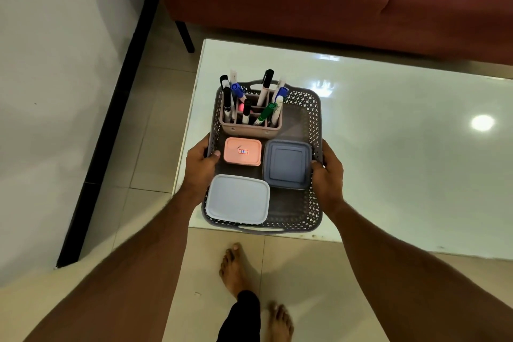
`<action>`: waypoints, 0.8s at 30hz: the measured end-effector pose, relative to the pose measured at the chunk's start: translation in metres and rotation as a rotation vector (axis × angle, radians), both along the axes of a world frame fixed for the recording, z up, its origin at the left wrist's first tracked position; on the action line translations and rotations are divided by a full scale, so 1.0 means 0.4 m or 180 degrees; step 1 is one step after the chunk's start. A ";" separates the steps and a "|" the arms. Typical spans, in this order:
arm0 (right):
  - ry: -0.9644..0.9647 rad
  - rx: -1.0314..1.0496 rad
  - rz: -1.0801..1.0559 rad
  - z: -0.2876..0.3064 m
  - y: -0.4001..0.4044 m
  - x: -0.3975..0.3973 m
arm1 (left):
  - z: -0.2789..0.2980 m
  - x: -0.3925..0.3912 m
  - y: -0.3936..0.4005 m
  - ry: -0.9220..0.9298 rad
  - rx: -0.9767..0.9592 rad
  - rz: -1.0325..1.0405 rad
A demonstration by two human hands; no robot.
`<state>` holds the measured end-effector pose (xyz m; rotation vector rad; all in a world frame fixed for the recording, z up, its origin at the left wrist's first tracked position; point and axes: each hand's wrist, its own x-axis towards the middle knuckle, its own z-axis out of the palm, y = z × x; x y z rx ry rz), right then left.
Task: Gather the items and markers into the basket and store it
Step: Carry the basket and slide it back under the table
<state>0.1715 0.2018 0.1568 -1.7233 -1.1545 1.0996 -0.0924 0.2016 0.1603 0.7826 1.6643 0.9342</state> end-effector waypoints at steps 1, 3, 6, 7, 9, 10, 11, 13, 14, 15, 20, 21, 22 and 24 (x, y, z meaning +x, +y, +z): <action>-0.0016 0.0025 0.0022 0.001 -0.003 0.006 | 0.003 0.006 -0.007 -0.0016 0.0011 0.0015; -0.0034 0.0099 0.0075 0.003 -0.012 0.018 | 0.008 0.016 -0.024 -0.0026 0.0042 0.0038; 0.0069 0.0212 0.0123 0.019 -0.046 0.038 | 0.016 0.037 -0.064 -0.0069 0.0051 0.0088; 0.0110 0.0244 0.0128 0.024 -0.057 0.043 | 0.017 0.042 -0.077 -0.0079 0.0057 0.0101; 0.0150 0.0279 0.0131 0.039 -0.085 0.055 | 0.023 0.056 -0.110 -0.0091 0.0109 0.0117; 0.0163 0.0283 0.0134 0.046 -0.099 0.062 | 0.031 0.063 -0.128 -0.0114 0.0141 0.0121; 0.0172 0.0294 0.0146 0.053 -0.113 0.068 | 0.038 0.071 -0.146 -0.0145 0.0182 0.0122; 0.0173 0.0299 0.0156 0.062 -0.141 0.080 | 0.056 0.084 -0.179 -0.0147 0.0248 0.0101; 0.0179 0.0303 0.0159 0.065 -0.157 0.085 | 0.063 0.088 -0.195 -0.0137 0.0263 0.0098; 0.0206 0.0311 0.0162 0.069 -0.174 0.090 | 0.069 0.092 -0.211 -0.0142 0.0264 0.0106; 0.0260 0.0274 0.0178 0.074 -0.258 0.104 | 0.094 0.100 -0.291 -0.0112 0.0205 0.0196; 0.0254 0.0278 0.0173 0.074 -0.277 0.103 | 0.100 0.101 -0.310 -0.0120 0.0212 0.0202; 0.0231 0.0294 0.0163 0.073 -0.293 0.102 | 0.106 0.102 -0.328 -0.0138 0.0229 0.0204; 0.0207 0.0333 0.0152 0.076 -0.330 0.095 | 0.116 0.097 -0.368 -0.0143 0.0287 0.0169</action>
